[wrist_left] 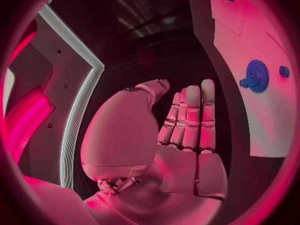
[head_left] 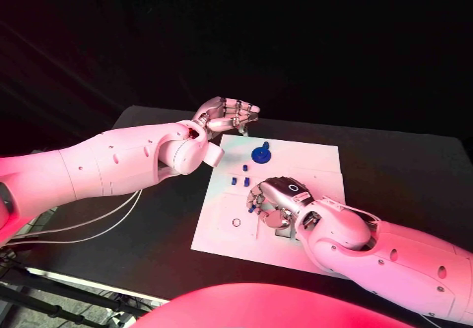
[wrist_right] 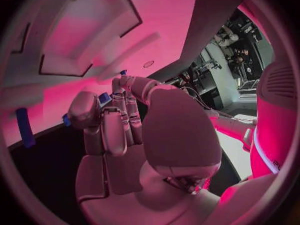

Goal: Assemble the parts on the task board

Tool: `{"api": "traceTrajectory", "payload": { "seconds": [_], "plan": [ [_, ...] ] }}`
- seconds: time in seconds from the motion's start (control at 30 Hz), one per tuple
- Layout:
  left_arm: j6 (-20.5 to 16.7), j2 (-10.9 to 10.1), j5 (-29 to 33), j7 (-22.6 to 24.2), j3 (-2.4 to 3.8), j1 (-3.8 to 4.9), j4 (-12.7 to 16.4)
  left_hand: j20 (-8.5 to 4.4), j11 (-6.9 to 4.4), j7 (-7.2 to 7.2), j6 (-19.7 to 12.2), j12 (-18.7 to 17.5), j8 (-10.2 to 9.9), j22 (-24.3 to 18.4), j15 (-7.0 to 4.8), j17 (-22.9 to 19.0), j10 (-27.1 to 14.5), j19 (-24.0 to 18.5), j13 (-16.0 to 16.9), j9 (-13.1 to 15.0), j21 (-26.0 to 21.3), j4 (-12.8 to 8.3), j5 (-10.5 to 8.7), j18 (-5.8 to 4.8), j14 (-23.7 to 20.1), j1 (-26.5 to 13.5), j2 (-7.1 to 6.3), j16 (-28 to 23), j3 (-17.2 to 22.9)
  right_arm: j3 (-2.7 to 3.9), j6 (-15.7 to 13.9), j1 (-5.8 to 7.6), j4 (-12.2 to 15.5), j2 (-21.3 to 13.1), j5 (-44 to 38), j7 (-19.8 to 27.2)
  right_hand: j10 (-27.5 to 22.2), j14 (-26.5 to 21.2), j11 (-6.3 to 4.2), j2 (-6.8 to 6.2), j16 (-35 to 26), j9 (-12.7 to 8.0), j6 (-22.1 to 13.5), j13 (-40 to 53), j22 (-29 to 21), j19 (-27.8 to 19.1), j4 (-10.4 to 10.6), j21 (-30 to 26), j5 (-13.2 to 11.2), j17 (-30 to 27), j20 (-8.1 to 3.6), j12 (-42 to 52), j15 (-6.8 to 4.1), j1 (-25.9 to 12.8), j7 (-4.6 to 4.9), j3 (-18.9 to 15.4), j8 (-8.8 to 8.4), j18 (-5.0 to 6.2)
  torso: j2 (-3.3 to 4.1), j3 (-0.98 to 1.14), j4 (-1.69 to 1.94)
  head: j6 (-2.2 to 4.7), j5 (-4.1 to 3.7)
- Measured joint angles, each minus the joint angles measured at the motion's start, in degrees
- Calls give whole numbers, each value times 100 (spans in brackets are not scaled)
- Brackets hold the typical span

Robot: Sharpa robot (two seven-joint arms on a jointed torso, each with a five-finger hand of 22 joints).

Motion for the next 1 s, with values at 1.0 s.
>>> {"api": "traceTrajectory", "payload": {
  "seconds": [1.0],
  "plan": [
    [23,9,-16,-38,0,3,-4,0,0,-21,-21,38,27,1,0,-6,-42,0,-6,7,0,0,0,0,0,0,0,0,0,-43,112,-11,-146,104,128,164,-209,-13,-80,-92,-45,33,-368,-63,-304,-319,169,-431,2,-208,113,-232,71,-343,143,-199,-177,2,1,-3,-4,-6,3]
  ]
}}
